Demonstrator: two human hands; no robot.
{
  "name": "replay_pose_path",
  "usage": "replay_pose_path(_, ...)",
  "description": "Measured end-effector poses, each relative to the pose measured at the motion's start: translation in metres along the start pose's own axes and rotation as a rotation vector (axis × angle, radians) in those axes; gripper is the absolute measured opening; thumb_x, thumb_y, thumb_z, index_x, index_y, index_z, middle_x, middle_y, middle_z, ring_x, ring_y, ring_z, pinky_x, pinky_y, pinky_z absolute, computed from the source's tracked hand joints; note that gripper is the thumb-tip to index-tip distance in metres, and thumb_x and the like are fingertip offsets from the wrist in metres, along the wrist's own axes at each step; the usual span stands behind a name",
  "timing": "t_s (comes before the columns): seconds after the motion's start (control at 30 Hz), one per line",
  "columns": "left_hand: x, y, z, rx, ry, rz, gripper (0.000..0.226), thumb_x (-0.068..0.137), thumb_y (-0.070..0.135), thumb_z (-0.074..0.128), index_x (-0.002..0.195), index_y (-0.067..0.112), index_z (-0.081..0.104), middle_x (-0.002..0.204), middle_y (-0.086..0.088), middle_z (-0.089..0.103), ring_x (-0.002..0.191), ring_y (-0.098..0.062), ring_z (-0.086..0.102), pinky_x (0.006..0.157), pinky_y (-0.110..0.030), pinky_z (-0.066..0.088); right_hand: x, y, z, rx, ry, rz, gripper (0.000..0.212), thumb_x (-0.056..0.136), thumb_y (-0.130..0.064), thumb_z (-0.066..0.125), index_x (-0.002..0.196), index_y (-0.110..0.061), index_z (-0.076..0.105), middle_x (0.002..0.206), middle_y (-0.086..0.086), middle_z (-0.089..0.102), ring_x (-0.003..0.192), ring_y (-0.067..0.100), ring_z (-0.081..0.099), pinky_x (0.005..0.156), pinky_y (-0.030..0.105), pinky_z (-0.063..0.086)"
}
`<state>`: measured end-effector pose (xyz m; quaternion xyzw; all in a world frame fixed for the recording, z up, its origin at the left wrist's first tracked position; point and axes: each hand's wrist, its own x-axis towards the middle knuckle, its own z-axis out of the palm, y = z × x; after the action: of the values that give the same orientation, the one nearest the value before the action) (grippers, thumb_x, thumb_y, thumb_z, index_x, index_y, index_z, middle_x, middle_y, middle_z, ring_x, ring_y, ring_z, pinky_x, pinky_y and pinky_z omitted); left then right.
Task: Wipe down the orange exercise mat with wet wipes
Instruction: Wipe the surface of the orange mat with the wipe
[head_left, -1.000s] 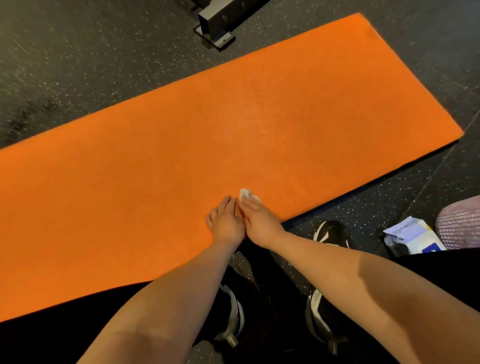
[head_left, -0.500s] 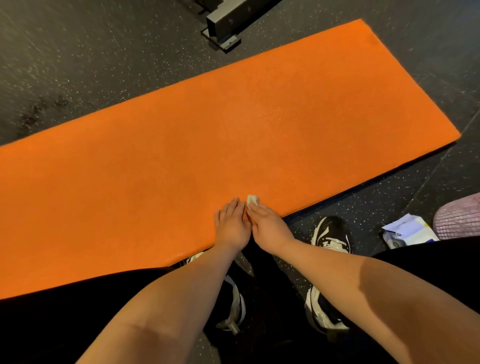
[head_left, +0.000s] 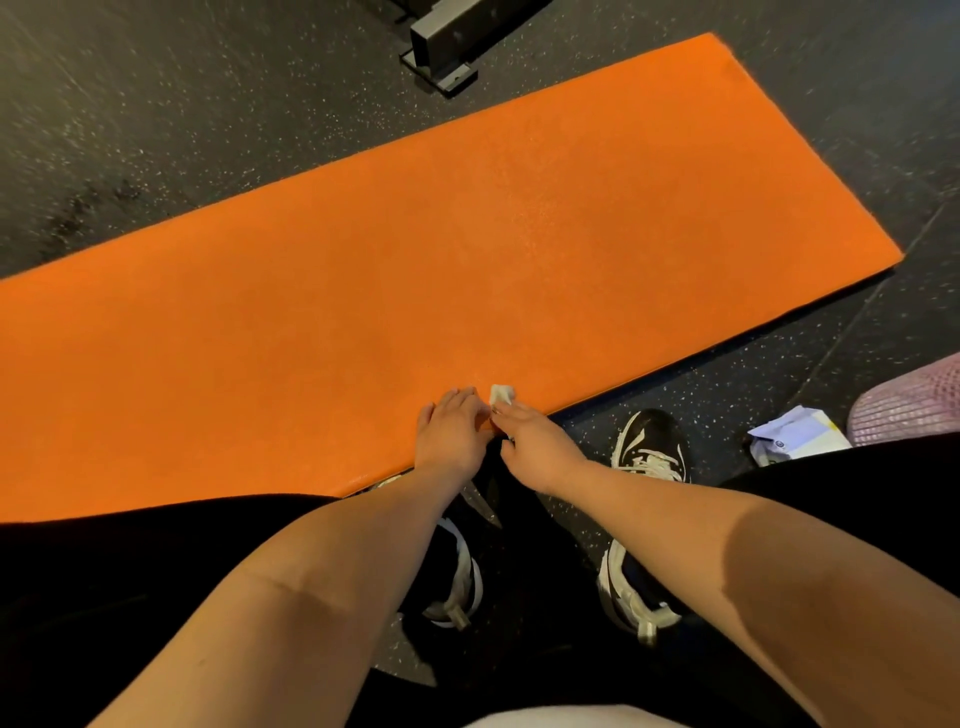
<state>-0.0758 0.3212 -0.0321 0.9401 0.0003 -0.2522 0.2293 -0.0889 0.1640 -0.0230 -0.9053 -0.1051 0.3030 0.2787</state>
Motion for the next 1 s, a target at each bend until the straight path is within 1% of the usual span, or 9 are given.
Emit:
replay_pose_path(0.07, -0.001, 0.002, -0.001, -0.006, 0.017, -0.018, 0.025, 0.099, 0.033, 0.059, 0.123, 0.031, 0.059, 0.163, 0.008, 0.029, 0.153, -0.015, 0.015, 0.124, -0.042, 0.008, 0.005, 0.013, -0.010, -0.009, 0.003, 0.068, 0.057, 0.101, -0.011, 0.045, 0.157, -0.014, 0.036, 0.167, 0.000, 0.021, 0.155, 0.020, 0.014, 0.124, 0.038, 0.022)
replay_pose_path(0.2, -0.003, 0.014, -0.003, -0.076, 0.045, -0.086, 0.014, 0.097, 0.024, 0.060, 0.108, 0.030, 0.064, 0.157, 0.007, 0.040, 0.152, -0.015, 0.019, 0.123, -0.041, 0.009, 0.009, 0.022, -0.021, 0.027, 0.116, 0.294, 0.045, 0.099, -0.014, 0.045, 0.143, -0.010, 0.050, 0.162, 0.007, 0.029, 0.144, 0.027, 0.032, 0.116, 0.040, 0.033)
replay_pose_path(0.33, -0.003, 0.015, -0.003, -0.103, 0.067, -0.112, 0.009, 0.096, 0.021, 0.059, 0.097, 0.030, 0.063, 0.153, 0.006, 0.046, 0.152, -0.015, 0.022, 0.123, -0.041, 0.011, -0.001, -0.005, -0.012, -0.010, 0.049, 0.137, 0.043, 0.102, -0.024, 0.049, 0.143, -0.011, 0.051, 0.159, 0.007, 0.037, 0.144, 0.026, 0.034, 0.116, 0.039, 0.035)
replay_pose_path(0.4, -0.004, 0.015, -0.004, -0.111, 0.091, -0.123, 0.008, 0.094, 0.020, 0.061, 0.092, 0.028, 0.063, 0.147, 0.004, 0.052, 0.145, -0.015, 0.034, 0.121, -0.041, 0.019, -0.002, -0.008, -0.017, -0.038, 0.004, 0.055, 0.044, 0.104, -0.025, 0.048, 0.146, -0.014, 0.050, 0.159, 0.007, 0.039, 0.145, 0.026, 0.033, 0.117, 0.040, 0.035)
replay_pose_path(0.5, -0.006, 0.018, -0.006, -0.129, 0.117, -0.140, 0.010, 0.092, 0.020, 0.064, 0.086, 0.028, 0.062, 0.139, 0.006, 0.056, 0.131, -0.014, 0.048, 0.116, -0.041, 0.027, 0.002, 0.001, -0.032, -0.033, 0.072, 0.127, 0.043, 0.106, -0.025, 0.044, 0.145, -0.009, 0.050, 0.158, 0.010, 0.039, 0.147, 0.028, 0.030, 0.117, 0.041, 0.032)
replay_pose_path(0.6, -0.006, 0.019, -0.006, -0.156, 0.119, -0.151, 0.011, 0.093, 0.019, 0.062, 0.088, 0.029, 0.064, 0.146, 0.007, 0.050, 0.132, -0.014, 0.047, 0.118, -0.042, 0.025, 0.000, 0.007, -0.033, -0.037, 0.101, 0.209, 0.042, 0.104, -0.025, 0.045, 0.142, -0.007, 0.051, 0.158, 0.009, 0.037, 0.146, 0.029, 0.029, 0.116, 0.043, 0.034)
replay_pose_path(0.73, -0.006, 0.022, -0.007, -0.151, 0.116, -0.158, 0.012, 0.096, 0.020, 0.060, 0.088, 0.028, 0.063, 0.148, 0.008, 0.045, 0.130, -0.015, 0.047, 0.115, -0.044, 0.029, -0.002, 0.002, -0.028, -0.063, 0.075, 0.160, 0.046, 0.102, -0.031, 0.051, 0.142, -0.008, 0.051, 0.158, 0.007, 0.036, 0.147, 0.028, 0.025, 0.120, 0.040, 0.029)
replay_pose_path(0.83, -0.008, 0.026, -0.009, -0.166, 0.124, -0.160, 0.014, 0.096, 0.018, 0.059, 0.086, 0.026, 0.064, 0.138, 0.007, 0.049, 0.117, -0.016, 0.054, 0.108, -0.043, 0.037, 0.000, 0.002, -0.035, -0.042, 0.145, 0.162, 0.042, 0.103, -0.027, 0.047, 0.140, -0.010, 0.055, 0.151, 0.007, 0.045, 0.140, 0.027, 0.033, 0.116, 0.040, 0.033)
replay_pose_path(1.0, -0.019, 0.030, -0.010, -0.177, 0.164, -0.164, 0.016, 0.096, 0.013, 0.056, 0.085, 0.023, 0.063, 0.123, 0.007, 0.051, 0.100, -0.017, 0.056, 0.100, -0.040, 0.041, 0.005, -0.009, -0.039, -0.056, 0.215, 0.221, 0.031, 0.100, -0.020, 0.042, 0.109, -0.010, 0.069, 0.122, 0.006, 0.057, 0.118, 0.028, 0.047, 0.096, 0.044, 0.049)
